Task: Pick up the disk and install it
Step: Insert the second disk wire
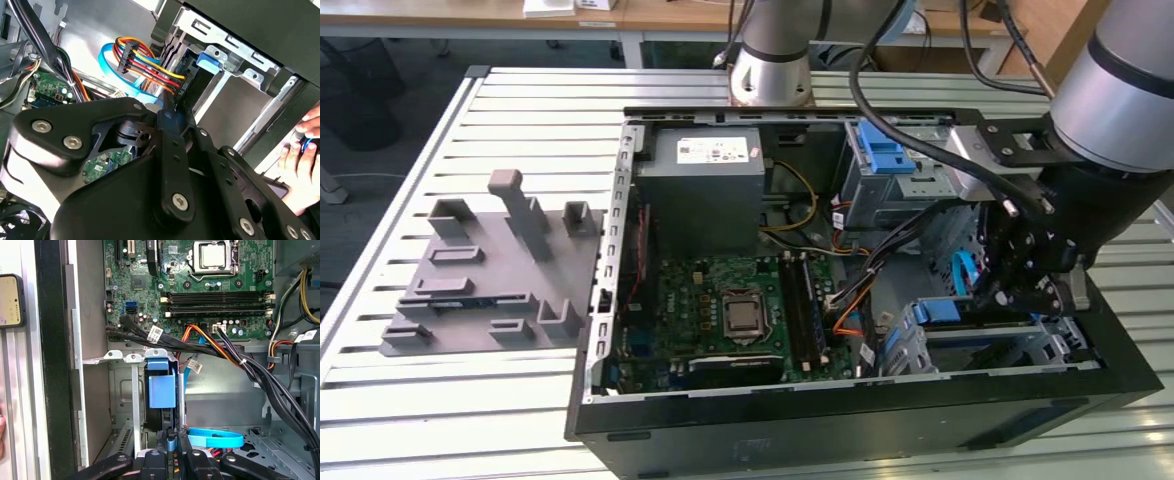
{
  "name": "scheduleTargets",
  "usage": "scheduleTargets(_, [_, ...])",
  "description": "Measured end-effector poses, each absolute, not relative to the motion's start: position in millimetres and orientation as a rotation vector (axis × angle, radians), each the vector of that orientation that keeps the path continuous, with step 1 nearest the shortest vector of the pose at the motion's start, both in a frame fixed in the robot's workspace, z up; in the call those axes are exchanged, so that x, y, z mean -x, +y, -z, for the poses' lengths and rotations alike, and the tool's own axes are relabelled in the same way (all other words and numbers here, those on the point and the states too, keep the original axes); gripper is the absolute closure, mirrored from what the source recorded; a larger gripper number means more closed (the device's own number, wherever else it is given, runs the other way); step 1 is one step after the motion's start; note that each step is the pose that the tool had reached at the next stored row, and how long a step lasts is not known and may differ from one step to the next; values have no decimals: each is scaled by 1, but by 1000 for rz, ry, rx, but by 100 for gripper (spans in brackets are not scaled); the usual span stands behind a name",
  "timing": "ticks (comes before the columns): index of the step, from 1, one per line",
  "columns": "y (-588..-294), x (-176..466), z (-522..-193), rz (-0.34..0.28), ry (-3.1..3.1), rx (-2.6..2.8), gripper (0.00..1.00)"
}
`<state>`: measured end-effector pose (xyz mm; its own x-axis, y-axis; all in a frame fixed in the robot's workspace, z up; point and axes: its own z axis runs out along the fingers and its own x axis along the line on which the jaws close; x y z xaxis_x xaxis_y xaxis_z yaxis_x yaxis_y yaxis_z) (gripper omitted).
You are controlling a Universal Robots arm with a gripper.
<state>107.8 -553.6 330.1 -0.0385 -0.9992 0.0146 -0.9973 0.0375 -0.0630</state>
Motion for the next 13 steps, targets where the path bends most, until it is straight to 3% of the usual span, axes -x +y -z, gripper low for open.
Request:
scheduleTargets(4, [-554, -108, -330, 86, 2239, 2155, 76])
scheduleTargets(6, [-554, -108, -331, 86, 2239, 2155, 64])
scheduleTargets(8, [-554, -108, -331, 86, 2239, 2155, 64])
scheduleTargets(9, [-554, -108, -332, 86, 2239, 2155, 58])
scheduleTargets(13, [-554, -108, -339, 85, 2239, 2155, 58])
